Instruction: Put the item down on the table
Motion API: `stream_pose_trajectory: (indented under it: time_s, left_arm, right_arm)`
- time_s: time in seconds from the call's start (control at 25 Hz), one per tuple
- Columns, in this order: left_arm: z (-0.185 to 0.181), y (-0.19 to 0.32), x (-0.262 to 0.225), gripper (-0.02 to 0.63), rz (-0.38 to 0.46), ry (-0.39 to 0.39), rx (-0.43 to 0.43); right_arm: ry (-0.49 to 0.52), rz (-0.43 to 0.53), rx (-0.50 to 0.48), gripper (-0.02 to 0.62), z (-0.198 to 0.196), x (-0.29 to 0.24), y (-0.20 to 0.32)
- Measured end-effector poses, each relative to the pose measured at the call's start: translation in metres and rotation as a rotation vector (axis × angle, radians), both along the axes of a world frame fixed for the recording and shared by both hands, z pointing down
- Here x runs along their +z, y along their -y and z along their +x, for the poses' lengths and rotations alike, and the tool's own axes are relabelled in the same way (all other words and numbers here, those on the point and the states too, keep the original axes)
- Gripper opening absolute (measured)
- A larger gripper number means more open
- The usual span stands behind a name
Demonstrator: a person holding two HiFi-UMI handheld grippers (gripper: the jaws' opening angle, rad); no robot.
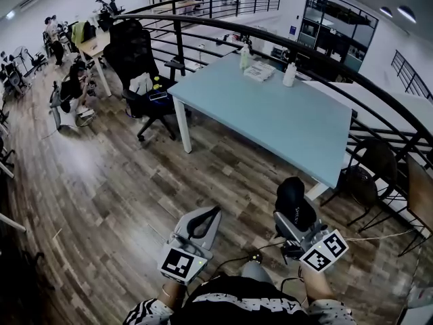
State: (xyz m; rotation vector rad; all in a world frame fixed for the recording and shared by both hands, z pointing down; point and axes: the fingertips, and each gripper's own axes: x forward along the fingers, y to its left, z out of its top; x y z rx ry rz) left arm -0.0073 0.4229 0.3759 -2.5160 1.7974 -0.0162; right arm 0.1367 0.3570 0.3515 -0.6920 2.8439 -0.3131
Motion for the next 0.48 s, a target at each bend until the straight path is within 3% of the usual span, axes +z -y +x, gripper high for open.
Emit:
stream_pose_trajectory:
  time_s: [0.48]
  left_arm:
    - [-0.041, 0.038, 0.0, 0.0, -0.038, 0.021, -0.125]
  right_arm:
    - [0.026, 0.014, -0.034, 0.354, -0.024, -0.003, 0.078]
